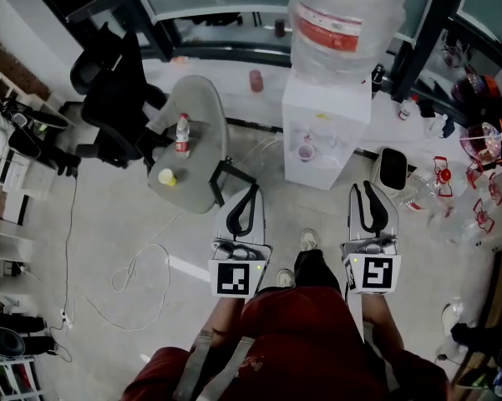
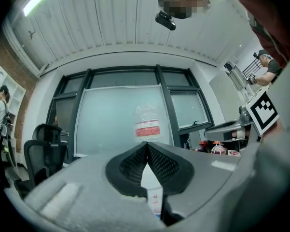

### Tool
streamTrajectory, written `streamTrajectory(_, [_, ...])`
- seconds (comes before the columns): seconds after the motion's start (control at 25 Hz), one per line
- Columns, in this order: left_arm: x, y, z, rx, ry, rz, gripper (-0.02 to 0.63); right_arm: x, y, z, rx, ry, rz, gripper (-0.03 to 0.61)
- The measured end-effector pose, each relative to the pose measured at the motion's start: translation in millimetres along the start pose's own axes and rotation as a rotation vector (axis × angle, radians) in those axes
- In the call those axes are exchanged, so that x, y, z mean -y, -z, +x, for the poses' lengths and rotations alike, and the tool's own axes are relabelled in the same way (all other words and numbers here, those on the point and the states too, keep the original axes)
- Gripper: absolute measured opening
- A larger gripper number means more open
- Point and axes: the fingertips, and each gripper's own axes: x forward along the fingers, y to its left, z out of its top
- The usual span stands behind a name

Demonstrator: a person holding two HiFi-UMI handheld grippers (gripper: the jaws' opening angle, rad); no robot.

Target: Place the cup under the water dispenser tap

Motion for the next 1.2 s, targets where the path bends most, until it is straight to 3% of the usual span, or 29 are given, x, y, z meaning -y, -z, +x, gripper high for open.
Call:
streamTrajectory(0.12, [0.3,0.3,-1.5,-0.008,-0.003,-0.004,-0.003,1.9,-2.1,-0.3,-0.003,0.007,0.003,0.003])
streamTrajectory(1.2, [-2.5,8.5,0.3,-0.015,-0.017,0.001,-0.003,4.1,11.5,5.6,-0.034,-0.006,0.017,0.0])
